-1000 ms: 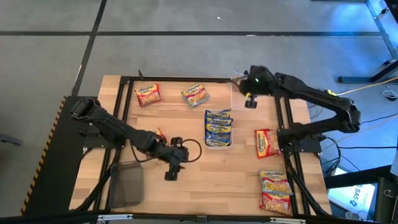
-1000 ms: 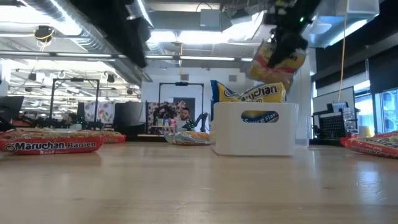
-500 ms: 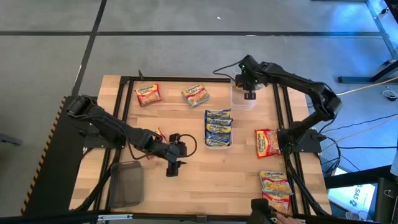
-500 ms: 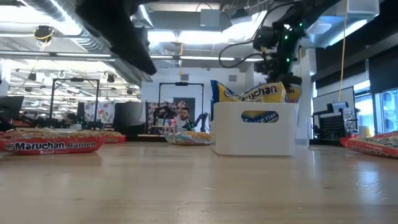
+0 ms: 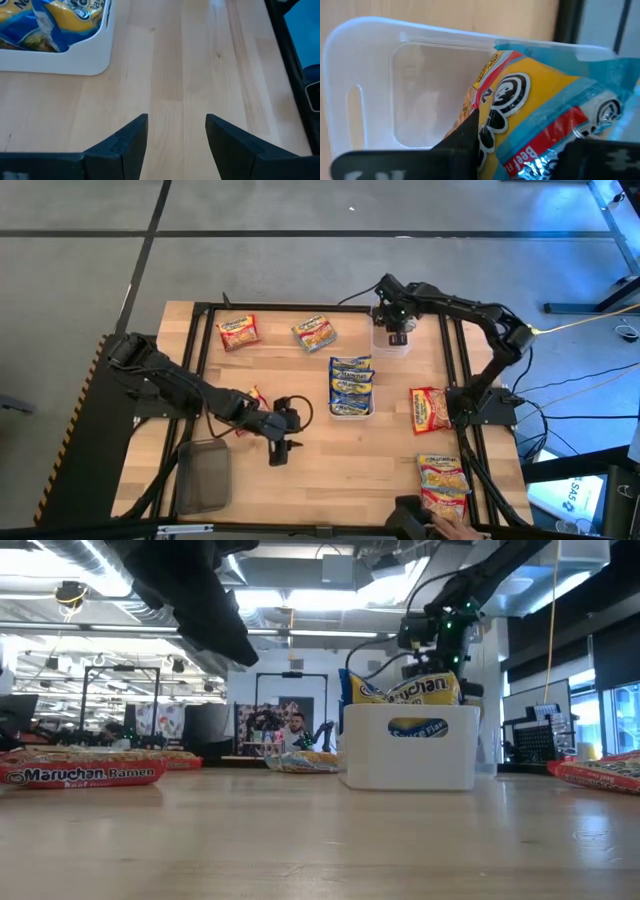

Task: Sort Maruchan noodles
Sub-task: Put the light blue noodle pack in the transparent bin

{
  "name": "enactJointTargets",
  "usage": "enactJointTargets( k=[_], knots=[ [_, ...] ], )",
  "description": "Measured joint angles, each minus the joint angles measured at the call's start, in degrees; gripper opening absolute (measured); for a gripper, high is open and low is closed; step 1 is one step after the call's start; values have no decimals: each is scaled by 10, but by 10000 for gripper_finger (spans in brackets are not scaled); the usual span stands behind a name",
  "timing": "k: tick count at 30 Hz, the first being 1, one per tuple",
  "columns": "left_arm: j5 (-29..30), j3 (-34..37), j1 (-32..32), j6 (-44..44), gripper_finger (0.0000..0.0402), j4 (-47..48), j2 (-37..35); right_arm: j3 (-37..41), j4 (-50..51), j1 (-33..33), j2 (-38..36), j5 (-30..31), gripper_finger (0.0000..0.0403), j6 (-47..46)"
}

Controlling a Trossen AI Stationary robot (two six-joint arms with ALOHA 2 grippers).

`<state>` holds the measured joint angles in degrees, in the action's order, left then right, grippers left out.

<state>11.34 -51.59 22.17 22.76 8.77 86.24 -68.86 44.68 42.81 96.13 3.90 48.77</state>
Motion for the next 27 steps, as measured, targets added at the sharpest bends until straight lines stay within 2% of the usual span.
enactJointTargets(
  k=[13,18,23,27],
  knots=[
    [-5,0,0,-3,194,-12,0,0,-22,0,49,10,93,-10],
    [-5,0,0,-8,194,-13,0,0,-38,0,49,18,142,-10],
    [-8,0,0,-8,194,-13,0,0,-40,-16,43,105,205,-9],
    [-25,0,0,-9,194,-16,0,0,-39,-33,30,136,232,1]
  ],
)
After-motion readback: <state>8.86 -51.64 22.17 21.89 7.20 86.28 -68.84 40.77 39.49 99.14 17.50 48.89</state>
